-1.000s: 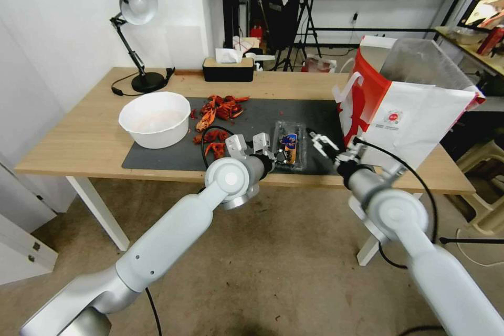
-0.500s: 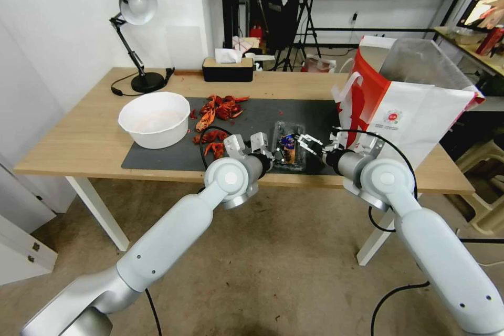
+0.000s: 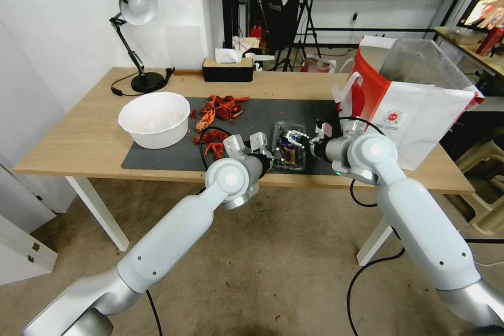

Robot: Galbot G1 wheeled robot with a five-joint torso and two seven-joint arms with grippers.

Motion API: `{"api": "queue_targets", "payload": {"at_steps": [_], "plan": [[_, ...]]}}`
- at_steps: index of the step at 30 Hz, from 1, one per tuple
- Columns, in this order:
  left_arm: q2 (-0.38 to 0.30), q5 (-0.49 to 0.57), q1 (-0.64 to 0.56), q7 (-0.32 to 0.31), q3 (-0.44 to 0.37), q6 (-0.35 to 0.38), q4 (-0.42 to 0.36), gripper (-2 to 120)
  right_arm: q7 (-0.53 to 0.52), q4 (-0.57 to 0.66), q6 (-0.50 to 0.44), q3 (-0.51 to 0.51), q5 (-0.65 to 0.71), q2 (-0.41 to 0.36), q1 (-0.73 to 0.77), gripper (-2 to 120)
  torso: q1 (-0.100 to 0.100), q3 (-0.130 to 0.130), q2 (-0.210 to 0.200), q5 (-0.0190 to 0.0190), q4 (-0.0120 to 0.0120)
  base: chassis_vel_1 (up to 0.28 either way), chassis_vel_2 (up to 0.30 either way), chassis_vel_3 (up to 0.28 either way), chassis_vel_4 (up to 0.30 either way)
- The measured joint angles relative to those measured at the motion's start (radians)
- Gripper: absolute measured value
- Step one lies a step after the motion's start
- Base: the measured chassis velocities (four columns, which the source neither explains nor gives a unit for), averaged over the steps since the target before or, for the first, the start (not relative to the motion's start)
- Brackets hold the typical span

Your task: Close the takeout container lid, then place the container into the takeout bag.

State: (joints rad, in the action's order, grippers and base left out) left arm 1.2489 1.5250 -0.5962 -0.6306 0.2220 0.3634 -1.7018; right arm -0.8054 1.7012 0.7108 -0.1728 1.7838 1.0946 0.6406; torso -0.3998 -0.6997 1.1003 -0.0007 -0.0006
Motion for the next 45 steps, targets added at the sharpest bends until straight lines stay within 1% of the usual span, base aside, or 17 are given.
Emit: {"api": "queue_targets", "payload": {"at_steps": [3,6,11,15,17,23,29,32,34,35,36,38,39,41,42,43,45], "plan": [[-0.002,0.0,-0.003,0.0,0.0,-0.003,-0.004,0,-0.001,-0.003,0.003,-0.003,0.006,0.001,0.001,75,0.0,0.0,0.0,0.0003,-0.0002,0.0,0.0,0.0,0.0],[-0.005,0.0,-0.004,0.0,-0.001,-0.004,-0.007,0,0.0,-0.007,0.004,-0.011,0.007,0.004,0.008,61,0.0,0.0,0.0,0.0005,0.0,0.0,0.0,0.0,0.0],[-0.006,0.001,-0.003,-0.004,-0.001,-0.005,-0.01,0,0.002,-0.015,0.003,-0.015,0.007,0.011,0.013,48,0.0,0.0,0.0,0.0007,0.0003,0.0,0.0,0.0,0.0],[-0.008,0.001,-0.007,-0.006,-0.006,-0.005,-0.013,0,0.011,-0.023,0.0,-0.017,0.002,0.015,0.017,28,0.0,0.0,0.0,0.0009,0.0004,0.0,0.0,0.0,0.0],[-0.009,0.001,-0.009,-0.006,-0.01,-0.005,-0.016,0,0.014,-0.024,-0.001,-0.017,0.002,0.016,0.019,25,0.0,0.0,0.0,0.001,0.0007,0.0,0.0,0.0,0.0],[-0.026,0.004,-0.036,-0.013,-0.046,-0.013,-0.07,0,0.053,-0.025,-0.015,-0.024,-0.005,0.02,0.024,1,0.0,-0.001,-0.001,0.001,0.001,0.0,0.0,0.0,0.0],[-0.082,0.006,-0.095,-0.009,-0.109,-0.014,-0.167,0,0.076,-0.017,-0.019,-0.028,-0.012,0.016,0.026,0,0.0,-0.001,-0.001,0.0006,0.0009,0.0,0.0,0.0,0.0],[-0.126,-0.033,-0.145,0.014,-0.148,-0.011,-0.214,0,0.089,-0.011,-0.02,-0.031,-0.018,0.013,0.029,0,0.0,0.0,-0.001,0.0006,0.0008,0.0,0.0,0.0,0.0],[-0.18,-0.117,-0.217,0.058,-0.196,-0.01,-0.262,0,0.109,0.0,-0.022,-0.033,-0.024,0.008,0.033,0,0.0,0.0,-0.001,0.0005,0.0009,0.0,0.0,0.0,0.0],[-0.18,-0.117,-0.217,0.058,-0.196,-0.01,-0.262,0,0.109,0.0,-0.022,-0.033,-0.024,0.008,0.033,0,0.0,0.0,-0.001,0.0005,0.0009,0.0,0.0,0.0,0.0],[-0.225,-0.207,-0.298,0.108,-0.238,-0.02,-0.306,0,0.123,0.009,-0.026,-0.035,-0.028,0.006,0.036,0,0.0,0.0,-0.001,0.0003,0.001,0.0,0.0,0.0,0.0],[-0.26,-0.326,-0.393,0.159,-0.294,-0.044,-0.347,1,0.134,0.016,-0.027,-0.035,-0.029,0.006,0.037,0,0.0,0.0,0.0,0.0005,0.001,0.0,0.0,0.0,0.0],[-0.26,-0.326,-0.393,0.159,-0.294,-0.044,-0.347,1,0.134,0.016,-0.027,-0.035,-0.029,0.006,0.037,0,0.0,0.0,0.0,0.0005,0.001,0.0,0.0,0.0,0.0],[-0.278,-0.51,-0.504,0.203,-0.341,-0.09,-0.371,10,0.146,0.017,-0.028,-0.036,-0.032,0.008,0.037,0,0.0,0.0,0.0,0.0003,0.0007,0.0,0.0,0.0,0.0],[-0.278,-0.51,-0.504,0.203,-0.341,-0.09,-0.371,10,0.146,0.017,-0.028,-0.036,-0.032,0.008,0.037,0,0.0,0.0,0.0,0.0003,0.0007,0.0,0.0,0.0,0.0],[-0.283,-0.619,-0.56,0.223,-0.362,-0.118,-0.379,15,0.152,0.018,-0.03,-0.04,-0.035,0.01,0.038,0,0.0,0.0,0.0,0.0005,0.0009,0.0,0.0,0.0,0.0],[-0.288,-0.76,-0.615,0.243,-0.367,-0.154,-0.387,25,0.158,0.042,-0.036,-0.06,-0.037,0.006,0.06,0,0.0,0.0,0.0,0.0006,0.0019,0.0,0.0,0.0,0.0]]}}
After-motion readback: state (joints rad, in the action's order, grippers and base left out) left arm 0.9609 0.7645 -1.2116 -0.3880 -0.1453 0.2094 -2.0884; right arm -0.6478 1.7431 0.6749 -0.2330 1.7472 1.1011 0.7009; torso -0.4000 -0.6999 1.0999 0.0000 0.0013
